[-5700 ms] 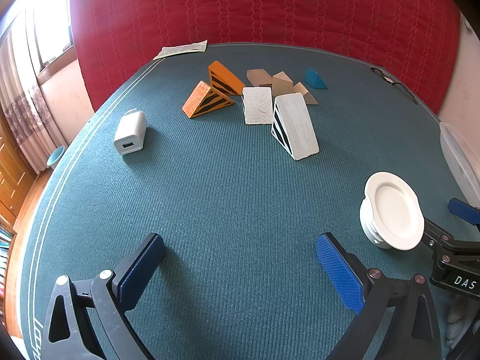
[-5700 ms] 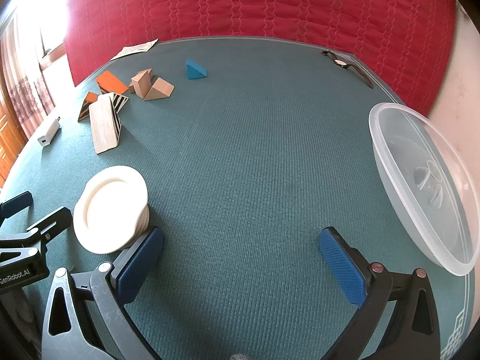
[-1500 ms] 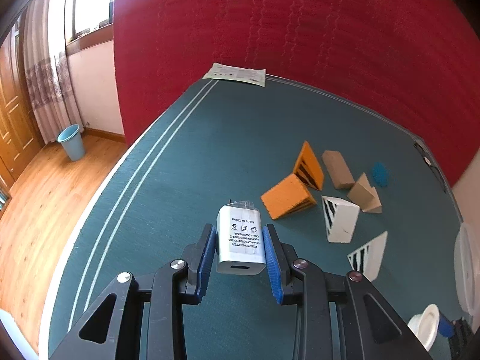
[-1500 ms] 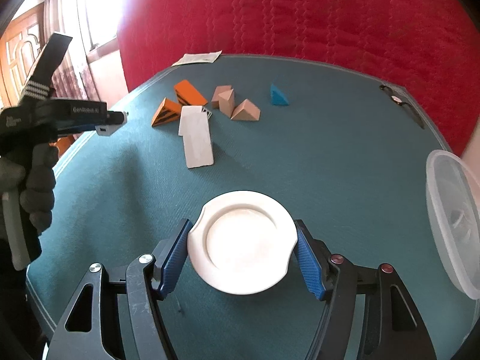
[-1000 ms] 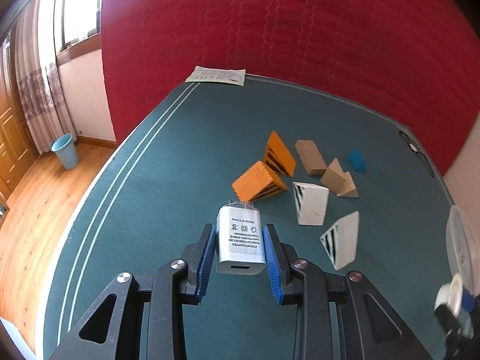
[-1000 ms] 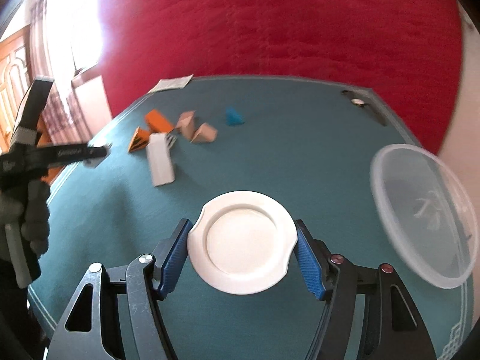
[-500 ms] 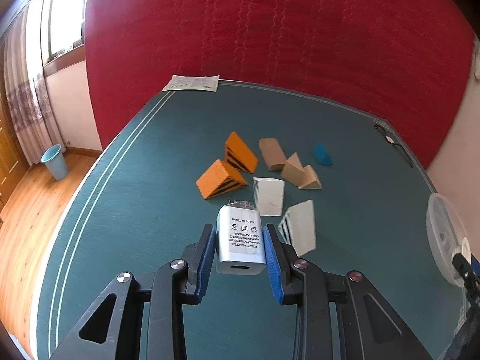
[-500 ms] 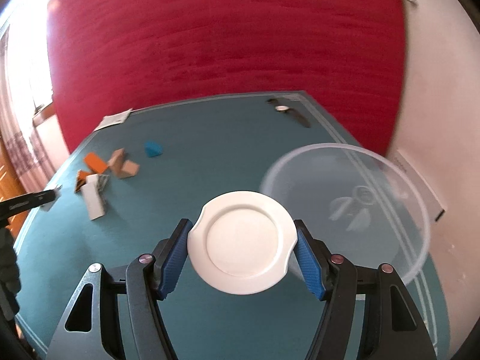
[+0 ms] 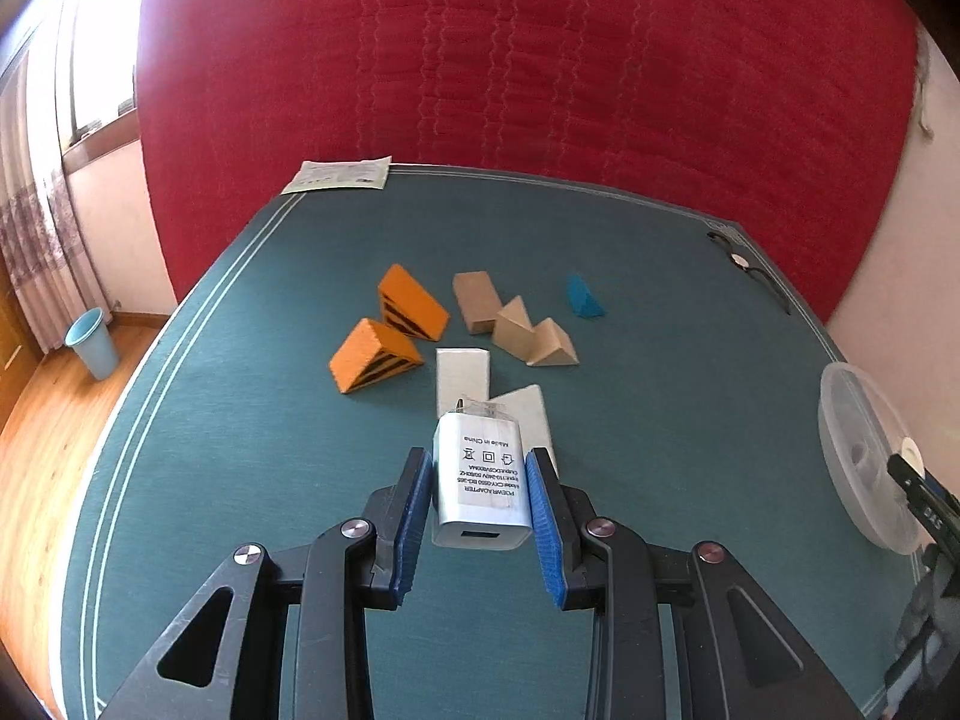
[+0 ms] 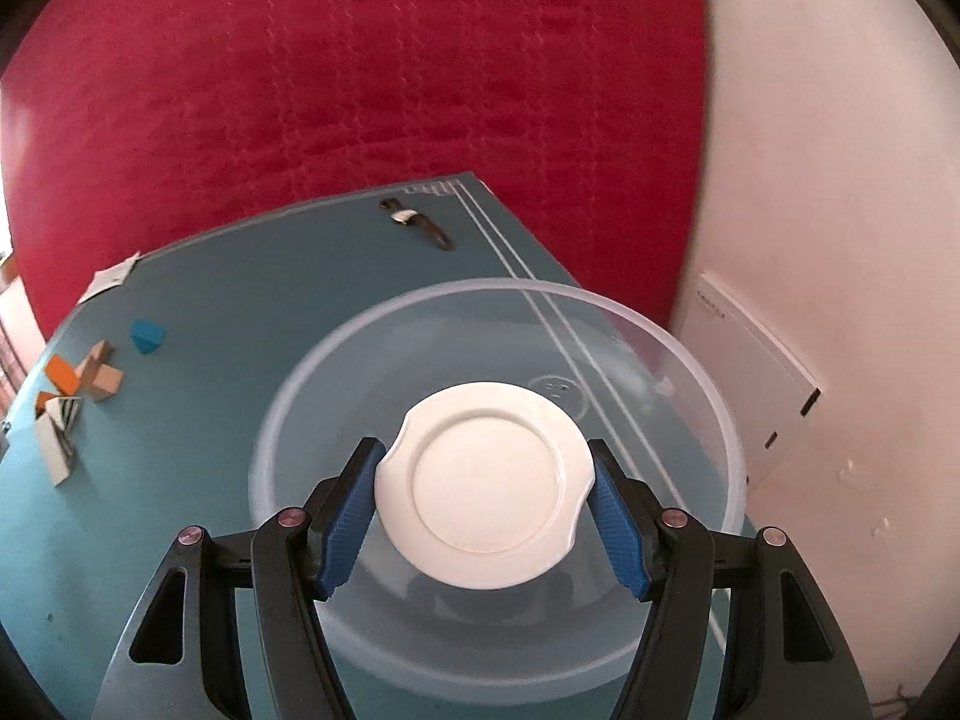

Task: Organize rigid objects
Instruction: 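Carry charger with left tool and plate with right tool over clear basin, then open left gripper to drop charger in basin while right gripper releases plate inside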

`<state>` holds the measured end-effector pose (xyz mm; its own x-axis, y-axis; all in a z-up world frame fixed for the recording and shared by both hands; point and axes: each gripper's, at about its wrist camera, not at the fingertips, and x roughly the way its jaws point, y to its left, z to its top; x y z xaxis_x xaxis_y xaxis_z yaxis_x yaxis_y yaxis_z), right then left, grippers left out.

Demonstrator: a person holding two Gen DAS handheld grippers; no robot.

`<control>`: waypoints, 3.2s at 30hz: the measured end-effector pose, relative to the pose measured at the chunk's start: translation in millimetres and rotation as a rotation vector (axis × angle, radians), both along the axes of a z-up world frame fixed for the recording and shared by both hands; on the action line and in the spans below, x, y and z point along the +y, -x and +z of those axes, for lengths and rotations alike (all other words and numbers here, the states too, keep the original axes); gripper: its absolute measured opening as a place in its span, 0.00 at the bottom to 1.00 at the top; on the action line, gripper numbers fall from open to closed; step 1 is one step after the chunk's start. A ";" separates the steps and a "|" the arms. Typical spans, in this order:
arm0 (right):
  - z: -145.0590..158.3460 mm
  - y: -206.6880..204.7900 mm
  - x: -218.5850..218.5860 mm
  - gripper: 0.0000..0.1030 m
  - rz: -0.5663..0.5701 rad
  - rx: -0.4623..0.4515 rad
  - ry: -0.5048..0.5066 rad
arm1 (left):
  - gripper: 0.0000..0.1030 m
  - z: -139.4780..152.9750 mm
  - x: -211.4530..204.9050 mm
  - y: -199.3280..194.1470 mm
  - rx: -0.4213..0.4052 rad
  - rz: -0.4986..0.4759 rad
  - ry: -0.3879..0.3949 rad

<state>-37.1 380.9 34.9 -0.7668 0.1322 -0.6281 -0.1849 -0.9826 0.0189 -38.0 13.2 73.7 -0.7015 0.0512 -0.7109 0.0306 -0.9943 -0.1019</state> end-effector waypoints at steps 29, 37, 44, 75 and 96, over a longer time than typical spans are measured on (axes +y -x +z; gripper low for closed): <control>-21.4 -16.0 29.6 0.66 0.084 -0.190 -0.083 | 0.33 1.9 78.8 5.5 -0.004 -0.152 0.053; -21.5 -50.0 40.6 0.66 0.040 -0.220 -0.082 | 0.33 3.0 118.5 3.6 -0.003 -0.251 0.068; -19.0 -70.8 43.9 0.66 0.028 -0.229 -0.073 | 0.33 8.1 169.9 0.5 0.012 -0.397 0.062; -4.0 -60.4 56.3 0.68 -0.029 -0.027 -0.024 | 0.87 9.3 269.6 -17.0 0.056 -0.708 0.017; -0.2 -71.0 28.1 0.72 0.007 0.078 -0.006 | 0.99 4.4 228.9 -11.9 0.106 -0.514 0.113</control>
<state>33.8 409.0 34.7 -0.8141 0.1300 -0.5660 -0.1758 -0.9841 0.0269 -26.1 242.2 78.1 -0.6742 0.3342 -0.6586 -0.4680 -0.8832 0.0308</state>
